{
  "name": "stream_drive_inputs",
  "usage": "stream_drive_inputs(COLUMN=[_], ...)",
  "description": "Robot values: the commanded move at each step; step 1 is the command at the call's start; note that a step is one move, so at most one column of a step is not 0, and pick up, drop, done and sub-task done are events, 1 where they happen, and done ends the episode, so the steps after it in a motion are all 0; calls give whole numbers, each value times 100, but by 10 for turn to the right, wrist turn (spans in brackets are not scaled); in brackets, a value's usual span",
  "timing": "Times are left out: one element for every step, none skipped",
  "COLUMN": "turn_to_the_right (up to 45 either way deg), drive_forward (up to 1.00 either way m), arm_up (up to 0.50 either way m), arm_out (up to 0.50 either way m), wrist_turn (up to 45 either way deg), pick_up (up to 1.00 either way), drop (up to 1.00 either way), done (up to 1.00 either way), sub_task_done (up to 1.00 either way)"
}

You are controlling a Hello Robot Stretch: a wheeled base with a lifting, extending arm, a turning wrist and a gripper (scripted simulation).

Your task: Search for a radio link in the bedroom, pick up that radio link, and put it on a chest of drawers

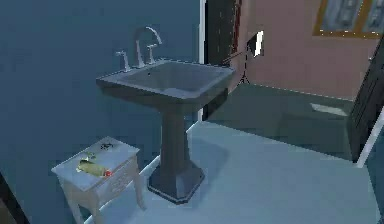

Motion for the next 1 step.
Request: stream_drive_inputs(turn_to_the_right=[450], drive_forward=[0], arm_up=[0], arm_out=[0], wrist_turn=[0], pick_up=[0], drop=[0], done=[0], sub_task_done=[0])
